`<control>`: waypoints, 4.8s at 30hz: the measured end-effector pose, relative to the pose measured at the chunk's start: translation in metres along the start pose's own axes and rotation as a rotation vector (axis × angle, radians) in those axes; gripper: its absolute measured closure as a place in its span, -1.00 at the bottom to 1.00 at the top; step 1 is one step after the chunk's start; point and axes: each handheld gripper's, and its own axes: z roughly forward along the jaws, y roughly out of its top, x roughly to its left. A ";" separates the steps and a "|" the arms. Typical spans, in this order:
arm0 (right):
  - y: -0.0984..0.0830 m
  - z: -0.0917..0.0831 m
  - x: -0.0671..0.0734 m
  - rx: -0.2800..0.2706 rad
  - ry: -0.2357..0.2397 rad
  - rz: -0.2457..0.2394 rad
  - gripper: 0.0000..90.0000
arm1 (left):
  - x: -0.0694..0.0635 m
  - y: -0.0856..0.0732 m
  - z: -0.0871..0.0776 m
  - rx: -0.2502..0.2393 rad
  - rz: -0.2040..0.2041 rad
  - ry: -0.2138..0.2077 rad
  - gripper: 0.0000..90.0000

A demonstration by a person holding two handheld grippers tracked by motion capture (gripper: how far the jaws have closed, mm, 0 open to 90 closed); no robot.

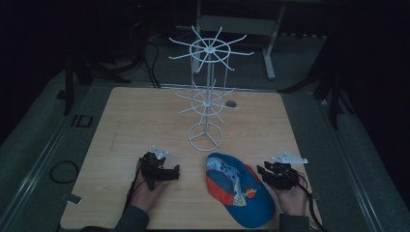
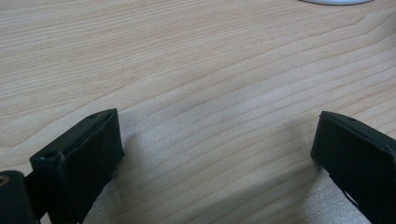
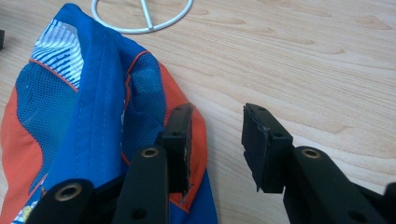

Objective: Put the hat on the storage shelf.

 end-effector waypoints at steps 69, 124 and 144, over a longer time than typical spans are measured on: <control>0.071 0.025 0.053 0.151 0.190 -0.259 -0.26 | 0.000 0.000 0.000 0.000 -0.003 -0.002 -0.95; 0.086 0.103 0.068 0.428 0.285 -0.346 0.87 | 0.000 0.000 0.000 0.000 0.001 0.000 -0.95; 0.096 0.057 0.057 0.292 0.327 -0.324 0.92 | 0.000 0.000 0.000 -0.003 -0.001 0.000 -0.95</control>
